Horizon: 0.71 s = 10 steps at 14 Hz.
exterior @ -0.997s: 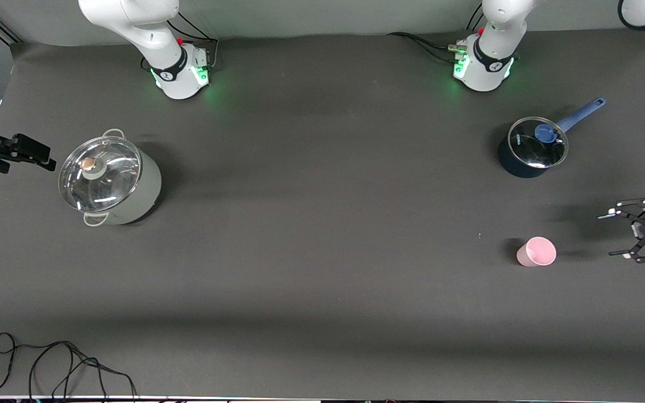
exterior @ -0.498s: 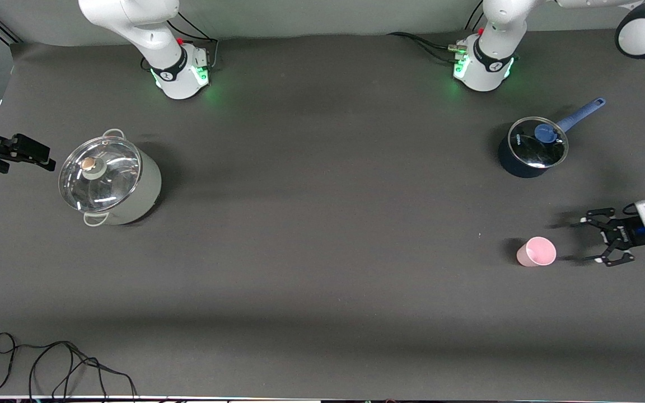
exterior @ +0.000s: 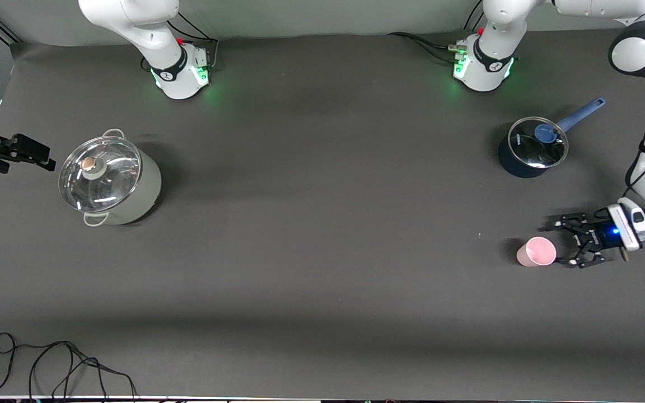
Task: Transfer pink cup from left to right arm
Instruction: 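Lower the open left gripper around the pink cup and close it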
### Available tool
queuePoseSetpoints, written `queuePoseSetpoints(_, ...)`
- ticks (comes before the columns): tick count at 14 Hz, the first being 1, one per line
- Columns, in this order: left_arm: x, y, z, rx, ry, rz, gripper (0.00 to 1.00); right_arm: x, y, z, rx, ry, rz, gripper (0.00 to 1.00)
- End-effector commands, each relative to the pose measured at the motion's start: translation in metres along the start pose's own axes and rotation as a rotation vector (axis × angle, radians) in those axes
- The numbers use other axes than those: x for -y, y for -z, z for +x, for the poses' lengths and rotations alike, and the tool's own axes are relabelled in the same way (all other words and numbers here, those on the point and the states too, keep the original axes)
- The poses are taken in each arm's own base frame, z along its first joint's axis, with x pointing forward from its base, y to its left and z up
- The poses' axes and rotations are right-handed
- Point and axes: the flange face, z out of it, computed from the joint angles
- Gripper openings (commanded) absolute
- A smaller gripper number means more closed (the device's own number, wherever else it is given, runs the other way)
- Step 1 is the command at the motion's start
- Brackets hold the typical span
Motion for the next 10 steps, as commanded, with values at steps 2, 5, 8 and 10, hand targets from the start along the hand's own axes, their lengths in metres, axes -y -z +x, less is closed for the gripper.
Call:
queuePoseSetpoints(2, 0.012, -0.036, 0.009, -0.090, -0.039, -0.007, 0.99, 0.000, 0.005, -0.001, -0.009, -0.008, 0.000, 1.00)
queuePoseSetpoints(5, 0.013, -0.057, 0.007, -0.135, -0.036, -0.005, 0.99, 0.000, 0.004, 0.000, -0.008, -0.006, 0.000, 1.00)
queuePoseSetpoints(8, 0.016, -0.082, 0.007, -0.173, -0.035, 0.005, 0.99, -0.001, 0.004, 0.000, -0.009, -0.008, 0.000, 1.00)
queuePoseSetpoints(10, 0.019, -0.102, 0.010, -0.195, -0.032, 0.000, 0.74, -0.002, 0.004, 0.000, -0.009, -0.002, 0.000, 1.00)
